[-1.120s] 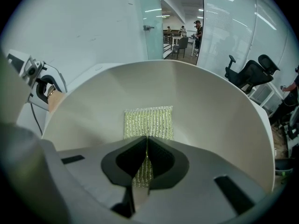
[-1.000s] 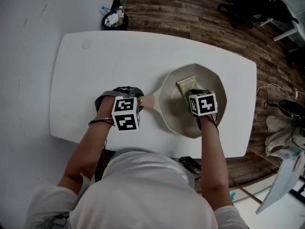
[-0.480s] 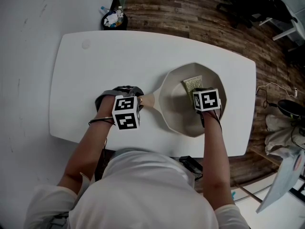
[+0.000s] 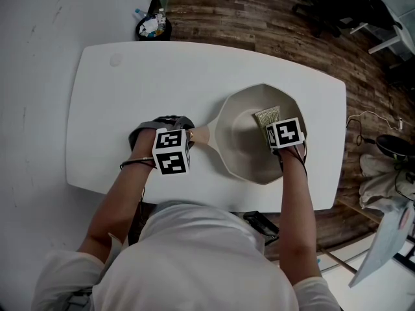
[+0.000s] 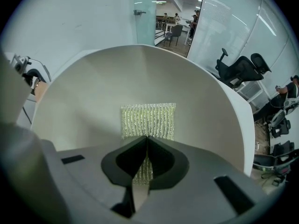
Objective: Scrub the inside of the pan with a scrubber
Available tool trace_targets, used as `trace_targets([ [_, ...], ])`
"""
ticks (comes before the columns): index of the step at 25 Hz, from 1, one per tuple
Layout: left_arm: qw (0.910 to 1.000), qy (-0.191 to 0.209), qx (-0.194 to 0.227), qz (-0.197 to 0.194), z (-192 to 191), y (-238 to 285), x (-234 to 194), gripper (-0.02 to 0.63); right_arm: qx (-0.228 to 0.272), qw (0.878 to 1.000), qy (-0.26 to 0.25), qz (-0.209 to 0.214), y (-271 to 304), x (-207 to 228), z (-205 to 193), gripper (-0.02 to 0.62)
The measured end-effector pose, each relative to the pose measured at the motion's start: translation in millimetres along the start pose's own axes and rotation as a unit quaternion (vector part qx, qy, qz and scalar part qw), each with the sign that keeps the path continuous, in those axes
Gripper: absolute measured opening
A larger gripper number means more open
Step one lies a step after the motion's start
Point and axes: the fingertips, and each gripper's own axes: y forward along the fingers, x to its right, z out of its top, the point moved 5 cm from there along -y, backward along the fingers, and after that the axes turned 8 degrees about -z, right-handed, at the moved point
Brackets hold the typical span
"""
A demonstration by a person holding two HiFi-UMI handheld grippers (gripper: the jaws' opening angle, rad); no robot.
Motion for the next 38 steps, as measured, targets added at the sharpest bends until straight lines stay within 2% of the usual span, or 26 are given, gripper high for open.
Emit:
trace_targets([
  [8,1.0000,-0.002,-0.003,0.001,0,1,1,0.132,-0.050,0.997,-0.050,-0.021,-2,-2,-11,0.026],
  [16,0.9999,-0.004,-0.010,0.000,1,1,1,0.127,-0.095,0.993,-0.070,-0.009,-7,-7,-28,0.026],
  [24,0.9999,-0.007,-0.014,0.001,1,1,0,0.124,-0.129,0.987,-0.094,0.018,-13,-21,-44,0.026],
  [29,0.9998,-0.008,-0.017,0.002,1,2,0,0.123,-0.131,0.984,-0.115,0.034,-15,-31,-50,0.026],
  [35,0.9998,-0.009,-0.017,0.001,1,3,0,0.123,-0.113,0.984,-0.091,0.105,-18,-49,-57,0.026],
  [38,0.9998,-0.010,-0.018,0.000,1,3,0,0.123,-0.110,0.983,-0.089,0.121,-19,-57,-58,0.026],
])
